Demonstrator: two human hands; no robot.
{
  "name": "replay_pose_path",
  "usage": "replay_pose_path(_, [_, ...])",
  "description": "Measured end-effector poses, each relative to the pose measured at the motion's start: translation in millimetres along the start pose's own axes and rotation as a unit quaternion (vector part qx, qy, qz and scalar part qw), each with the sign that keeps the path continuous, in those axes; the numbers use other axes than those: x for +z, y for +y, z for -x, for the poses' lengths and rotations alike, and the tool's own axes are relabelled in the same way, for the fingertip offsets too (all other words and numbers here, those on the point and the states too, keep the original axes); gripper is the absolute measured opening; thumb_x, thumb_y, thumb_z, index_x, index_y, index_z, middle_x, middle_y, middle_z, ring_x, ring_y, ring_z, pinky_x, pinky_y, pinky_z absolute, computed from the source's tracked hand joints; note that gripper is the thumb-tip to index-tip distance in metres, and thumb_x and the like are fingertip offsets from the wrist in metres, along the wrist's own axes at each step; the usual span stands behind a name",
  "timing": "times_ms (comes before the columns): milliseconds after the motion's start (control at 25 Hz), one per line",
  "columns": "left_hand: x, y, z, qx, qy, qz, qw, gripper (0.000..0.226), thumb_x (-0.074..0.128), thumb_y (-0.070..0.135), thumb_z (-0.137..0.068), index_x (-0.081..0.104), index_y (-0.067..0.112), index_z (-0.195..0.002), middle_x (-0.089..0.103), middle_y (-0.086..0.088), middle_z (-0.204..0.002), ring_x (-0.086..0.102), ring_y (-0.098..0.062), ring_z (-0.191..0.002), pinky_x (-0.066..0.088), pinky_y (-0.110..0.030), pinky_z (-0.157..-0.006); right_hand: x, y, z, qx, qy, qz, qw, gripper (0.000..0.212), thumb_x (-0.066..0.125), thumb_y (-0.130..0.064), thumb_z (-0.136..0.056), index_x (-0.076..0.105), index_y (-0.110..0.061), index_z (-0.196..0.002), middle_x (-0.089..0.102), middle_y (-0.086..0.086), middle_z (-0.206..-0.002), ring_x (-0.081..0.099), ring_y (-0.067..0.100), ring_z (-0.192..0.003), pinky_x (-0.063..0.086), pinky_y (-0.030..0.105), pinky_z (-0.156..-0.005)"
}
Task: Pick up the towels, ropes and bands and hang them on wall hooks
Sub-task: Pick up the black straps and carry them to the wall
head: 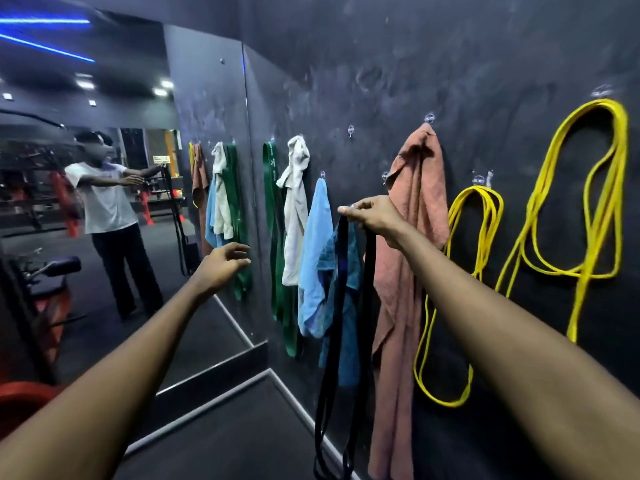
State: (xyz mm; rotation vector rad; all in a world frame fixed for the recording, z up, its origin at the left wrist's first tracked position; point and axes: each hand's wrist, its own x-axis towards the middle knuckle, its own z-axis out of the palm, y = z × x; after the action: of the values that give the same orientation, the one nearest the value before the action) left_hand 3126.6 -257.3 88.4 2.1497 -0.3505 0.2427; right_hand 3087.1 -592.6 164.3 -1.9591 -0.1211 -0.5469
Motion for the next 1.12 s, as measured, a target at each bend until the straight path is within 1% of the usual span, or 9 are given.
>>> replay_pose_path(120, [17,-9,-81,0.029,-0.009,0.000,1.000,0.035,0.065,0.016,-0.091,0.063,0.016,-0.125,0.067,-0.001,-0.120,0.061,-0.017,-0.112,0.045,-0.033,-0.102,9,18,-61,-0.012,0.011,0.005,1.000,0.038,0.082,-0.036,-0.078,0.076,0.000,-0.083,0.064,0.000,-0.067,0.043,0.006,-0.051,0.035,0.019,-0.049])
replay_pose_path(280, [38,-25,-188,0.039,-0.023,0.008,0.999,0.034,0.065,0.016,-0.091,0.062,0.016,-0.125,0.067,-0.003,-0.119,0.061,-0.018,-0.113,0.045,-0.034,-0.101,17,38,-146,-0.015,0.007,0.037,0.999,0.034,0.080,-0.036,-0.080,0.076,-0.003,-0.085,0.066,-0.006,-0.063,0.044,0.005,-0.047,0.035,0.016,-0.046])
replay_pose_path(400, [52,-34,-254,0.055,-0.043,0.016,0.997,0.032,0.065,0.016,-0.090,0.063,0.019,-0.122,0.068,-0.001,-0.117,0.062,-0.016,-0.109,0.046,-0.035,-0.101,29,49,-205,-0.018,0.015,0.054,0.998,0.032,0.081,-0.040,-0.079,0.077,-0.009,-0.080,0.067,-0.006,-0.062,0.046,0.008,-0.050,0.037,0.020,-0.050])
replay_pose_path(520, [68,-40,-313,0.075,-0.064,0.025,0.995,0.030,0.065,0.021,-0.089,0.064,0.027,-0.118,0.069,0.002,-0.118,0.063,-0.014,-0.110,0.047,-0.037,-0.102,36,58,-250,-0.024,0.037,0.097,0.994,0.040,0.082,-0.049,-0.073,0.077,-0.010,-0.080,0.072,-0.002,-0.068,0.051,0.009,-0.053,0.041,0.023,-0.053])
replay_pose_path(640, [86,-42,-371,0.104,-0.090,0.033,0.990,0.031,0.063,0.020,-0.088,0.066,0.025,-0.119,0.069,0.004,-0.116,0.063,-0.012,-0.109,0.046,-0.029,-0.094,32,65,-290,-0.020,0.081,0.163,0.983,0.042,0.080,-0.056,-0.071,0.078,-0.015,-0.080,0.074,-0.004,-0.071,0.053,0.005,-0.051,0.044,0.020,-0.052])
replay_pose_path(880, [128,-32,-468,0.164,-0.149,0.060,0.973,0.031,0.064,0.013,-0.089,0.066,0.016,-0.119,0.069,-0.001,-0.113,0.063,-0.015,-0.105,0.043,-0.022,-0.086,-20,79,-306,0.028,0.208,0.292,0.933,0.043,0.075,-0.062,-0.072,0.078,-0.020,-0.079,0.075,0.000,-0.069,0.059,0.004,-0.052,0.051,0.025,-0.060])
replay_pose_path(960, [146,-25,-491,0.187,-0.168,0.079,0.965,0.029,0.065,0.014,-0.087,0.068,0.016,-0.116,0.070,-0.003,-0.111,0.064,-0.017,-0.106,0.047,-0.027,-0.090,-35,85,-296,0.044,0.252,0.319,0.913,0.043,0.074,-0.063,-0.073,0.078,-0.022,-0.084,0.074,0.001,-0.069,0.061,0.003,-0.053,0.051,0.024,-0.061])
replay_pose_path(1040, [165,-15,-506,0.220,-0.175,0.082,0.956,0.028,0.067,0.022,-0.082,0.070,0.024,-0.110,0.072,0.001,-0.109,0.065,-0.015,-0.107,0.047,-0.033,-0.098,-40,90,-287,0.045,0.278,0.354,0.892,0.041,0.074,-0.061,-0.074,0.078,-0.023,-0.090,0.075,-0.002,-0.074,0.062,-0.001,-0.056,0.050,0.023,-0.064])
replay_pose_path(1120, [181,-2,-510,0.246,-0.189,0.077,0.948,0.026,0.066,0.021,-0.084,0.070,0.025,-0.110,0.072,0.005,-0.109,0.064,-0.011,-0.105,0.045,-0.027,-0.096,-38,96,-281,0.029,0.302,0.384,0.872,0.039,0.075,-0.058,-0.075,0.077,-0.023,-0.094,0.077,-0.005,-0.084,0.064,-0.003,-0.065,0.048,0.015,-0.065])
